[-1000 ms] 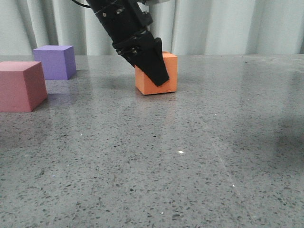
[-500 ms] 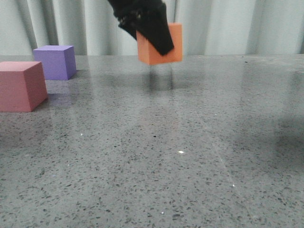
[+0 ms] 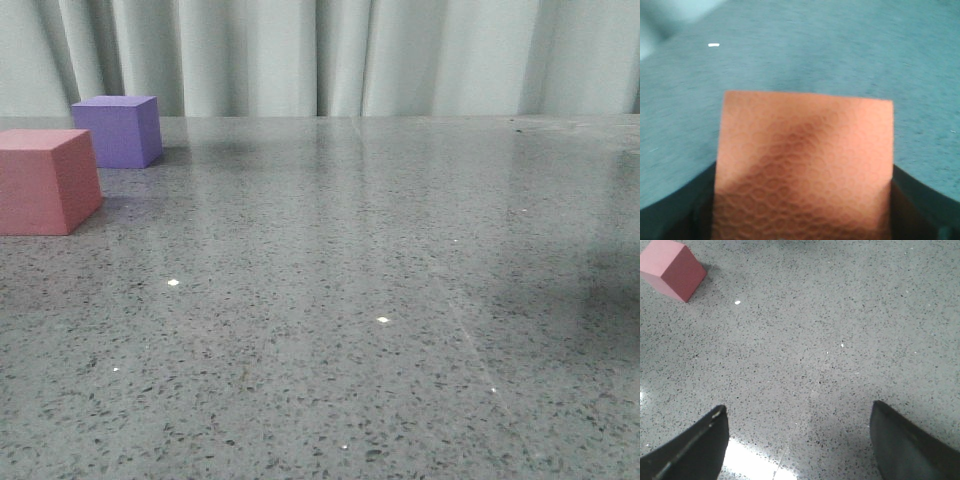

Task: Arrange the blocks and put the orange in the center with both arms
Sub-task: 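Close the left gripper and lift the orange cube toward the purple cube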

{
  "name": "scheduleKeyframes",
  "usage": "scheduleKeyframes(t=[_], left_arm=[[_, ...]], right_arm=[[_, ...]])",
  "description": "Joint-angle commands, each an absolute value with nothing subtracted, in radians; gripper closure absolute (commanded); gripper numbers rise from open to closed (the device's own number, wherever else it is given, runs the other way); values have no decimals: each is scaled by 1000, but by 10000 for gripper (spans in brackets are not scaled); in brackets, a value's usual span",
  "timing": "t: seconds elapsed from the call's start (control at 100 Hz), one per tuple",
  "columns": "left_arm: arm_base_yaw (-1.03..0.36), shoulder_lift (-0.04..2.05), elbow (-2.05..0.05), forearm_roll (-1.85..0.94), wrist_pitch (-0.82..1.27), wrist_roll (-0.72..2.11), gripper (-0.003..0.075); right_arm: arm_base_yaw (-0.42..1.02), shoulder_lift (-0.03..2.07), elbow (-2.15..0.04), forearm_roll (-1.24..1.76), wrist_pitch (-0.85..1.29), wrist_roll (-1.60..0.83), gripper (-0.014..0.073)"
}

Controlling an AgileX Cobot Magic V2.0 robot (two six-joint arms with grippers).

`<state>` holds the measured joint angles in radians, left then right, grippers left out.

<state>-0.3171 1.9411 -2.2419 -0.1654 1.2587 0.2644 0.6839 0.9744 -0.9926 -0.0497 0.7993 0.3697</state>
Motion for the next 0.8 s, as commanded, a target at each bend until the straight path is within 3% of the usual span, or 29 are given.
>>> scheduleKeyframes(t=[0.0, 0.37, 0.79], left_arm=[[-304, 1834, -2267, -131, 1257, 200, 425], [-279, 1681, -2026, 26, 1249, -14, 426], [-279, 1671, -1877, 82, 1188, -199, 426]], right_arm=[[686, 957, -1018, -60, 748, 370, 14], [686, 957, -1018, -60, 753, 370, 14], [686, 957, -1018, -60, 756, 370, 14]])
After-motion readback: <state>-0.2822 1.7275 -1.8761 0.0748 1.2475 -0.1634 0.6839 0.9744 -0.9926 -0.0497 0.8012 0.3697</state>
